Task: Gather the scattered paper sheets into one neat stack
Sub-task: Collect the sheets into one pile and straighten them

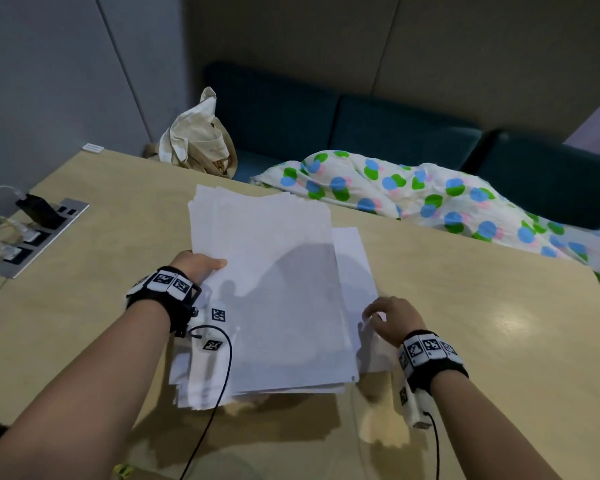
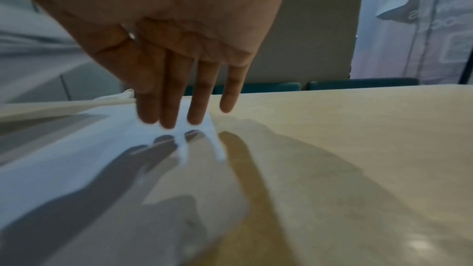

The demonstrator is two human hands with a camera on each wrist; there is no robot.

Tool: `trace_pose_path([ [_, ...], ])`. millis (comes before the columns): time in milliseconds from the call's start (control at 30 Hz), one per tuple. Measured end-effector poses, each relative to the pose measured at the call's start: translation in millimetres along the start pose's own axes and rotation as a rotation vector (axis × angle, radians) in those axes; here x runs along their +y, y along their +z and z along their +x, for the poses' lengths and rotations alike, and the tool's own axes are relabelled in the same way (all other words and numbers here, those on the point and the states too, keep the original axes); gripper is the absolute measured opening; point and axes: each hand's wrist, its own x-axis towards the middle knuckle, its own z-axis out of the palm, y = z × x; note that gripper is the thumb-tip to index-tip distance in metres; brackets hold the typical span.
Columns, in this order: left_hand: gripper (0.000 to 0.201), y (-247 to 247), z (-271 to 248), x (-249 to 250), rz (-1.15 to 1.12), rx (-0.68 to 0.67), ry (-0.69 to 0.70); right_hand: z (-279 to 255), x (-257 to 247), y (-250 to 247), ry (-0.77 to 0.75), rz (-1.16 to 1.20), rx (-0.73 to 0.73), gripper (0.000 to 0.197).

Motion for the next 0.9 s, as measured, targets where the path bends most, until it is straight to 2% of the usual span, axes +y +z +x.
trace_pose_path([
  [67, 0.061, 8, -2, -2, 0.046, 0.024, -0.001, 7, -2, 3, 0.127, 0.038, 0.103, 0.035],
  [100, 0.060, 13, -1, -5, 0.046, 0.032, -0.008, 11, -5, 5, 0.222, 0.039, 0.100, 0.049],
  [167, 0.060, 20, 1, -11, 0.006, 0.044, -0.028, 17, -15, 10, 0.397, 0.065, 0.013, 0.076],
  [233, 0.063, 22, -2, -16, 0.000, 0.042, -0.017, 20, -24, 16, 0.468, 0.167, -0.053, 0.076],
  [333, 0.063, 16, 1, -15, -0.065, 0.038, 0.029, 25, -27, 22, 0.428, 0.278, -0.073, 0.052],
  [500, 0.048, 6, -9, 30, -0.179, 0.037, 0.258, 16, -12, 13, 0.406, 0.450, -0.034, 0.020],
  [600, 0.045, 5, -34, 61, -0.235, -0.025, 0.354, 13, -15, -7, 0.281, 0.688, 0.066, 0.032],
  [733, 0.040, 11, -67, 84, -0.246, -0.134, 0.402, 8, -41, -38, 0.126, 1.165, -0.021, 0.045],
  [800, 0.042, 14, -82, 92, -0.270, -0.183, 0.409, 5, -54, -49, 0.033, 1.277, -0.028, 0.043],
  [900, 0.046, 15, -89, 97, -0.308, -0.182, 0.389, 0, -59, -62, 0.077, 1.376, -0.037, 0.031],
])
